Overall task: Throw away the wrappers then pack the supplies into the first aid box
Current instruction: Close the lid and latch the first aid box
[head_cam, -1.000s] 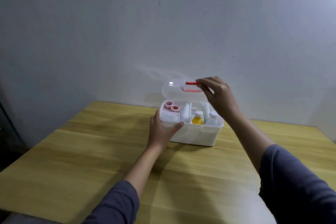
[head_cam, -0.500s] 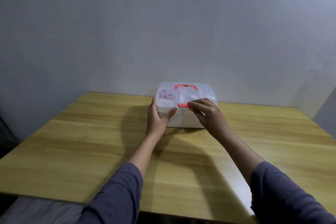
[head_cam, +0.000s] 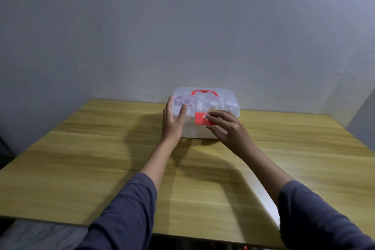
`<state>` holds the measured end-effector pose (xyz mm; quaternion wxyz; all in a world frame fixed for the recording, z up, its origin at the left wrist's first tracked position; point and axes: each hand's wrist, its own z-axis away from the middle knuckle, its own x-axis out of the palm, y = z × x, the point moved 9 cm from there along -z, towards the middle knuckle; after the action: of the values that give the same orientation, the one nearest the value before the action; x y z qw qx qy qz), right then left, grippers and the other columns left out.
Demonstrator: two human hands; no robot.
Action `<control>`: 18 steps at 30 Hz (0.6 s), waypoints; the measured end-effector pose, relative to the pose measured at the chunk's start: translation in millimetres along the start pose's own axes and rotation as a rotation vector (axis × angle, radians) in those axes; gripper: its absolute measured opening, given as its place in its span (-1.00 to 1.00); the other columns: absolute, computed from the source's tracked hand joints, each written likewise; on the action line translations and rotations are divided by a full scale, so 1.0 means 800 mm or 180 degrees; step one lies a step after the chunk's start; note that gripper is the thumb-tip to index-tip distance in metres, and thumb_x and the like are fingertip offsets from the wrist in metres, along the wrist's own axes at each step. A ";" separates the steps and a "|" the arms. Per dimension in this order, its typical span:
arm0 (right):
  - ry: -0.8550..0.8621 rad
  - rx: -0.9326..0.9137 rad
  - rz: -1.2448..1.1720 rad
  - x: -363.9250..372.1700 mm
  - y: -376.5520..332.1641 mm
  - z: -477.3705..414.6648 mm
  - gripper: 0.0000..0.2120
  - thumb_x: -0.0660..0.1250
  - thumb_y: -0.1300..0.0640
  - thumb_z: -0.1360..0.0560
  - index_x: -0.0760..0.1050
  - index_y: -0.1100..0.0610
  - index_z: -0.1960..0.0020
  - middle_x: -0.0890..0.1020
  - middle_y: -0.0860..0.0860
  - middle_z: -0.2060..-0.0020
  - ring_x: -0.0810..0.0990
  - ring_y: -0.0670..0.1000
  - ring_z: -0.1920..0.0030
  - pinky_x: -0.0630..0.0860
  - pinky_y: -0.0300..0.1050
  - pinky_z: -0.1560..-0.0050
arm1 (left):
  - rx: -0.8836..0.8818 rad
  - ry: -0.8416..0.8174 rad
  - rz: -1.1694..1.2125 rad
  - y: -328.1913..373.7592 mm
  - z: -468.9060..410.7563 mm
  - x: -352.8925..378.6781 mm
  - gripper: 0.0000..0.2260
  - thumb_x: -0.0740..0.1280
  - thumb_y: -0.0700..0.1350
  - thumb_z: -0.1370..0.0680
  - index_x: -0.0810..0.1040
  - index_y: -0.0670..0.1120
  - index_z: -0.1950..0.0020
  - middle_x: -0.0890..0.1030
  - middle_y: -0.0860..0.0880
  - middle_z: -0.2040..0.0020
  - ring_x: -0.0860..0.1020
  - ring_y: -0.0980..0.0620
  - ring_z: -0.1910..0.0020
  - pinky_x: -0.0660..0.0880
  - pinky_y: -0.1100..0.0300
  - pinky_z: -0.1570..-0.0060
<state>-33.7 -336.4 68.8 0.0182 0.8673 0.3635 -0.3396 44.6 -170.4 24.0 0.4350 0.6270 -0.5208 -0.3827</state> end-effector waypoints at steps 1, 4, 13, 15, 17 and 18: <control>-0.0044 0.0017 -0.0014 -0.003 0.000 -0.002 -0.71 0.33 0.08 -0.47 0.60 0.22 -0.10 0.65 0.11 -0.04 0.53 0.00 -0.11 0.49 -0.18 -0.12 | 0.0014 0.0005 0.0010 -0.001 0.000 0.000 -0.50 0.25 0.00 -0.60 0.22 -0.01 -0.51 0.30 0.14 -0.36 0.24 0.23 -0.35 0.20 0.29 -0.27; -0.0121 0.0074 -0.0040 -0.012 0.000 -0.014 -0.67 0.29 0.00 -0.49 0.60 0.20 -0.10 0.65 0.09 -0.06 0.56 0.05 -0.12 0.51 -0.15 -0.11 | 0.0031 0.0006 -0.0009 -0.002 -0.002 0.000 -0.50 0.25 0.00 -0.60 0.22 -0.01 -0.51 0.31 0.05 -0.44 0.25 0.16 -0.39 0.21 0.27 -0.29; -0.0554 0.0491 0.0671 0.014 0.019 -0.030 -0.45 0.21 -0.16 -0.43 0.42 0.09 -0.33 0.52 0.04 -0.29 0.44 0.09 -0.32 0.29 0.03 -0.37 | 0.0048 -0.0006 -0.0066 -0.001 -0.001 -0.001 -0.49 0.24 0.02 -0.60 0.20 0.00 -0.52 0.25 -0.02 -0.51 0.24 0.08 -0.46 0.22 0.26 -0.27; -0.0471 0.0511 0.0711 0.017 0.019 -0.027 -0.47 0.24 -0.13 -0.42 0.43 0.10 -0.32 0.53 0.05 -0.28 0.45 0.09 -0.32 0.29 0.03 -0.36 | 0.0059 0.0013 -0.0063 0.000 0.000 -0.001 -0.50 0.24 0.01 -0.60 0.20 -0.01 -0.52 0.25 -0.02 -0.51 0.23 0.12 -0.44 0.21 0.28 -0.26; -0.0357 0.0520 0.0705 0.016 0.019 -0.028 -0.49 0.25 -0.11 -0.42 0.46 0.11 -0.29 0.56 0.06 -0.25 0.48 0.10 -0.28 0.33 0.04 -0.33 | 0.0049 0.0041 -0.0057 0.000 0.001 -0.002 -0.50 0.24 0.00 -0.60 0.20 -0.01 -0.52 0.25 -0.02 -0.51 0.23 0.16 -0.41 0.21 0.29 -0.26; -0.0317 0.0519 0.0710 0.016 0.019 -0.028 -0.50 0.27 -0.09 -0.41 0.47 0.12 -0.28 0.57 0.07 -0.23 0.50 0.11 -0.26 0.35 0.05 -0.31 | 0.0053 0.0046 -0.0068 0.000 0.002 -0.002 -0.50 0.24 0.00 -0.60 0.19 -0.01 -0.52 0.25 -0.02 -0.51 0.23 0.17 -0.40 0.21 0.29 -0.26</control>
<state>-4.5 -333.2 75.1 0.0034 0.8830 0.2347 -0.4064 43.0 -169.1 23.5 0.4294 0.6388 -0.5141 -0.3785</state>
